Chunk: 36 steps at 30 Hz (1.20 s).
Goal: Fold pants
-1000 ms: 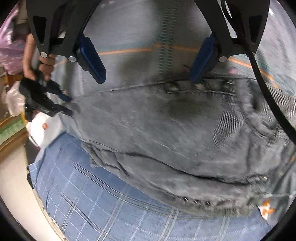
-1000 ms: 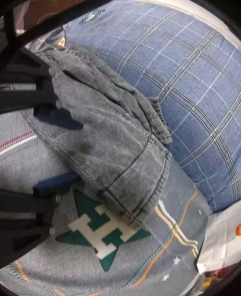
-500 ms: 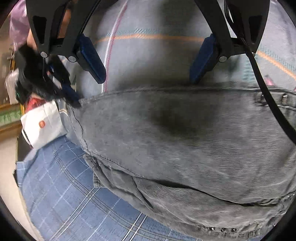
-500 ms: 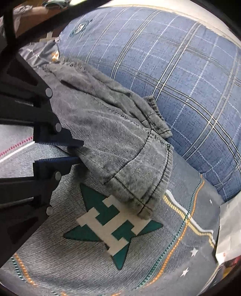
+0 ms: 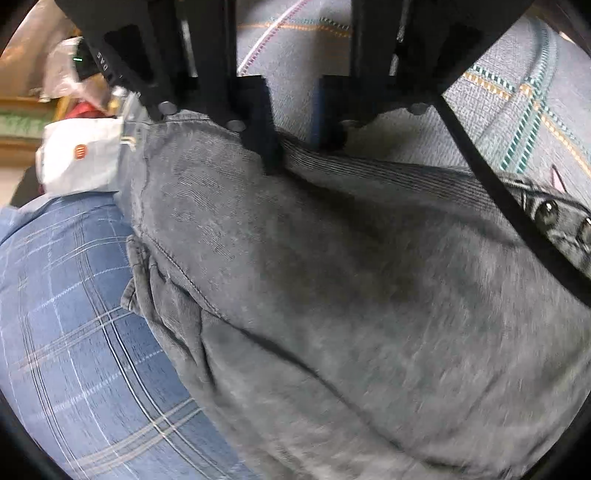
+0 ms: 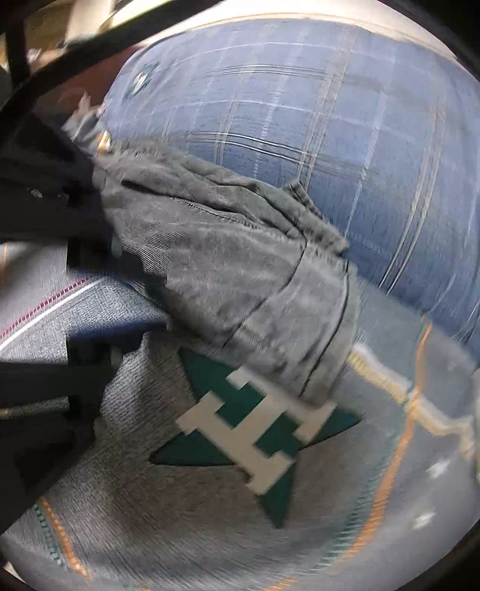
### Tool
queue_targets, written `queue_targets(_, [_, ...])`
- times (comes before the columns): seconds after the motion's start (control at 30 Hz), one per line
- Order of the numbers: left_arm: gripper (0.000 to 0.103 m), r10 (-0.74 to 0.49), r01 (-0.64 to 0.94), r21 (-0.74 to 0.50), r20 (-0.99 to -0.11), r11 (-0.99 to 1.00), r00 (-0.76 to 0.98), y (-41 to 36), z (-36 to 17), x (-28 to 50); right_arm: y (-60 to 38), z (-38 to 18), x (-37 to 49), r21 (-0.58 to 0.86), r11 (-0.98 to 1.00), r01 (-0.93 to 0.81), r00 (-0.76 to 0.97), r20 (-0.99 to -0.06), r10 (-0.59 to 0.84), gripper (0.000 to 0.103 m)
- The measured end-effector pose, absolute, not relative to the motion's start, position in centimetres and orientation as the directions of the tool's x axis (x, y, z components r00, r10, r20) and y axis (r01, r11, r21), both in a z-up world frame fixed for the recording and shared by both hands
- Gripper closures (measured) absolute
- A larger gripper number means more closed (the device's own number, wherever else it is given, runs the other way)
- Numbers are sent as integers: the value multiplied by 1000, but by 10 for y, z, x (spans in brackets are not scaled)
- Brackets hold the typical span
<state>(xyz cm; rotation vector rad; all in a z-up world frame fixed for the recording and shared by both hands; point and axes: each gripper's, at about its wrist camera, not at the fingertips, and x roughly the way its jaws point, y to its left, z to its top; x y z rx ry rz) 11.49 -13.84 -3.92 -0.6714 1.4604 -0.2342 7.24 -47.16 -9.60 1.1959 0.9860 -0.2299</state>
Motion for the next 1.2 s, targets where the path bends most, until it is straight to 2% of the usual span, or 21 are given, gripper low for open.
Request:
queue_targets(0.03, [93,-544,-242,-557,-830,794,123,-135,-40,112,-474,-100,70,715,349,606,624,-699,350,47])
queue_targets(0.1, [96,-557,-228,-568,-822,791,116,-137,-43,107,-476,-102,69,744,310,592,652,-668,359,42])
queue_targets(0.27, [98,-591,-203,-598,-800,775,103,-150,-46,106,-475,-86,94,664,453,594,625,-736,260,45])
queue_targets(0.3, [98,-597,-193,-604,-796,773,102,-146,-43,103,-474,-85,96,652,462,601,623,-745,240,59])
queue_targets(0.33, [98,-597,-177,-605,-796,776,101,-143,-40,99,-475,-85,96,636,469,612,617,-756,220,78])
queue_targets(0.4, [98,-598,-149,-607,-795,780,105,-141,-35,96,-479,-85,94,605,478,637,595,-780,194,99])
queue_targets(0.57, [98,-602,-111,-616,-787,780,137,-144,-20,89,-476,-41,64,638,507,579,679,-722,134,99])
queue_targets(0.67, [99,-596,-64,-611,-787,789,160,-141,-7,76,-466,-19,41,596,557,579,677,-732,79,99])
queue_targets(0.9, [100,-565,-70,-574,-818,816,110,-130,-33,60,-468,-77,20,562,456,690,556,-815,162,99])
queue_targets(0.97, [100,-590,-93,-599,-800,795,105,-121,-35,55,-470,-76,18,571,443,691,564,-809,164,99])
queue_targets(1.1, [98,-580,6,-590,-792,808,189,-122,-2,41,-467,-50,2,611,453,649,633,-764,123,99])
queue_targets(1.2, [92,-547,38,-549,-820,835,166,-126,-7,45,-459,-58,8,555,478,681,589,-803,93,97])
